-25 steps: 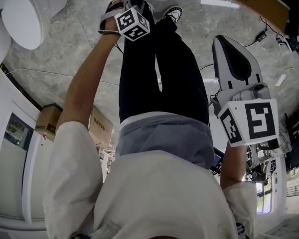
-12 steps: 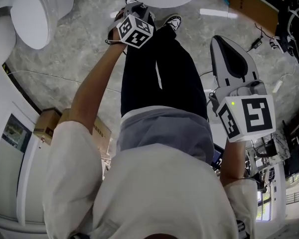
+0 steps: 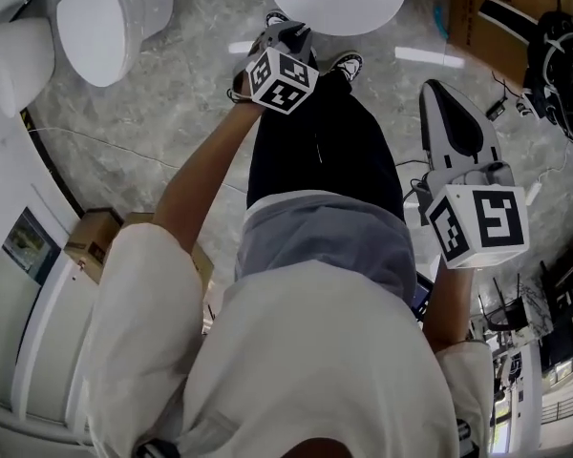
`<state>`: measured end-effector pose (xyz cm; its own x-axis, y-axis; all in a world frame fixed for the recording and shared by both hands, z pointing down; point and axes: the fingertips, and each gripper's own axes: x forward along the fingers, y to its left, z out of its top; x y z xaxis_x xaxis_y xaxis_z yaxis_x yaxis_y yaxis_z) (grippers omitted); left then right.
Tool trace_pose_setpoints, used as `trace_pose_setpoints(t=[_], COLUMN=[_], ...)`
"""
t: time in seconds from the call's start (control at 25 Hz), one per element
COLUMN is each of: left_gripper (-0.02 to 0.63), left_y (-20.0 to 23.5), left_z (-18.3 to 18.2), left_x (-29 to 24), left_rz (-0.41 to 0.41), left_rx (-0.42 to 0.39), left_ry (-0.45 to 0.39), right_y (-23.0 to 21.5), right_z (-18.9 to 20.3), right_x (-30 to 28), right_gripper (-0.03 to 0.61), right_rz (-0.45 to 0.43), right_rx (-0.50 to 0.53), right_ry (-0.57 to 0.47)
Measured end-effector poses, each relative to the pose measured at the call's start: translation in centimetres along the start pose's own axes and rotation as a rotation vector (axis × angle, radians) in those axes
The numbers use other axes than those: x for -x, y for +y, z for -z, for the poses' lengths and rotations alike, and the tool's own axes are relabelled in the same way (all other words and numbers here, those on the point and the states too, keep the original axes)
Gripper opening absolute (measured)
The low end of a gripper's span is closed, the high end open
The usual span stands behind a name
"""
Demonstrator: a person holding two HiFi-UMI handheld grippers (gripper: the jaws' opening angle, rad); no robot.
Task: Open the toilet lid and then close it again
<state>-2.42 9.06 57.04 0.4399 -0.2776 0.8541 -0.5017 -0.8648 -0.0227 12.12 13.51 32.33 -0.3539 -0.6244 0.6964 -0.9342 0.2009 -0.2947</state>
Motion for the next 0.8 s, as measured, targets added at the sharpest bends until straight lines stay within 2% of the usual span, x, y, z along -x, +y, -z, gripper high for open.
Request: trace_pose_setpoints(t=[0.2,0.4,0.8], left_gripper=[0.031,0.028,0.023], left_y=[0.5,1.2,2.8], left_z=[-3.1,-6.3,-12.4], left_x=[4.2,9.0,17.5], left_rz=[-0.002,-0.072,-0.072], left_rx=[0.079,0.023,0.230], left_ry=[-0.092,-0.164,-0.326], right_y=[1.2,1.8,2.0], right_z=[-1.1,-3.2,-7.7], right_x=[0.6,2.0,5.3], right_gripper=[0.011,0.011,0.011], right_rz=[-0.002,0.001,0.005], right_rx=[0.009,0.034,0.073], right_ry=[-0.039,-0.085,-0.204])
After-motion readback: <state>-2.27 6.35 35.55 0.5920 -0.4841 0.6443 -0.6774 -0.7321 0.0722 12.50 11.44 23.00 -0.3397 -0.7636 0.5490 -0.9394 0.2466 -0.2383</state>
